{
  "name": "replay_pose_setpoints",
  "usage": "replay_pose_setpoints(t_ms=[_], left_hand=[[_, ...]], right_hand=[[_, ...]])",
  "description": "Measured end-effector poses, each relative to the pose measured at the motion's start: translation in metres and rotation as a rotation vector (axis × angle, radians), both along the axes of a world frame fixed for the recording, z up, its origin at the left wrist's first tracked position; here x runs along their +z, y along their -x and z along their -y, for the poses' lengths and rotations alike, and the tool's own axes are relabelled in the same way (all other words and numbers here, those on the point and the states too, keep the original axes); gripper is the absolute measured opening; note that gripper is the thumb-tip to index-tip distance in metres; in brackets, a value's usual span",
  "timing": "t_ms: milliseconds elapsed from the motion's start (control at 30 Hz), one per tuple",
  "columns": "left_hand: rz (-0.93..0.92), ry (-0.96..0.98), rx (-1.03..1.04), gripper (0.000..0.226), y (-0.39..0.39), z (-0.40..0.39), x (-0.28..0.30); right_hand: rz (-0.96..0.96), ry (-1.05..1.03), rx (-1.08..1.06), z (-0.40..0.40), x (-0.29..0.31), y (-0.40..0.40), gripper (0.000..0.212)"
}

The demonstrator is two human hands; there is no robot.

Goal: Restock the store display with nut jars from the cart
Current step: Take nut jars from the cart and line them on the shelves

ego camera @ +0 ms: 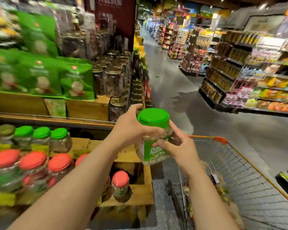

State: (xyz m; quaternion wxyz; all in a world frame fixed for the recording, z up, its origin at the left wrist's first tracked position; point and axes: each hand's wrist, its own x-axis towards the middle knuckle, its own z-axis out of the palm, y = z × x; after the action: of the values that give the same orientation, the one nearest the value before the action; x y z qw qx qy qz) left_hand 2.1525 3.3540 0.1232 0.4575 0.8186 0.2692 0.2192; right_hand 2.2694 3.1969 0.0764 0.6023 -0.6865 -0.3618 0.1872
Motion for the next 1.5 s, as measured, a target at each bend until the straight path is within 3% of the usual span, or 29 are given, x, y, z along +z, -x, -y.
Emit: replay_pose_setpoints(t_ms=[400, 600, 767, 933, 1200, 1333, 1500], left_hand=[[0.114, 0.081, 0.477, 0.100, 0.150, 0.006, -0.009], [0.265, 0.191, 0.546, 0.071, 0.206, -0.011, -0.013], [0.317, 0.211, 0.573, 0.073, 0.247, -0.043, -0.015], [0.337, 0.182, 0.587, 0.081, 0.289, -0.090, -0.015], [0.335, 0.148, 0.521, 0.086, 0.357, -0.185, -0.016], [0.279, 0.153, 0.471, 0.100, 0.383, -0.225, -0.024], [0.241, 0.228, 0.403, 0.079, 0.396, -0.262, -0.032]], right_hand=[[0.038, 0.049, 0.395, -0.051, -0.004, 0.096, 0.079], [0.079, 0.042, 0.484, -0.084, 0.007, 0.145, 0.070], [0.039, 0.047, 0.546, -0.120, 0.014, 0.183, 0.073], [-0.071, 0.023, 0.569, -0.165, 0.016, 0.226, 0.072], [-0.156, 0.078, 0.419, -0.240, 0.022, 0.302, 0.028], [-0.192, 0.098, 0.338, -0.276, 0.014, 0.335, 0.030], [-0.194, 0.107, 0.281, -0.310, 0.003, 0.355, 0.041]])
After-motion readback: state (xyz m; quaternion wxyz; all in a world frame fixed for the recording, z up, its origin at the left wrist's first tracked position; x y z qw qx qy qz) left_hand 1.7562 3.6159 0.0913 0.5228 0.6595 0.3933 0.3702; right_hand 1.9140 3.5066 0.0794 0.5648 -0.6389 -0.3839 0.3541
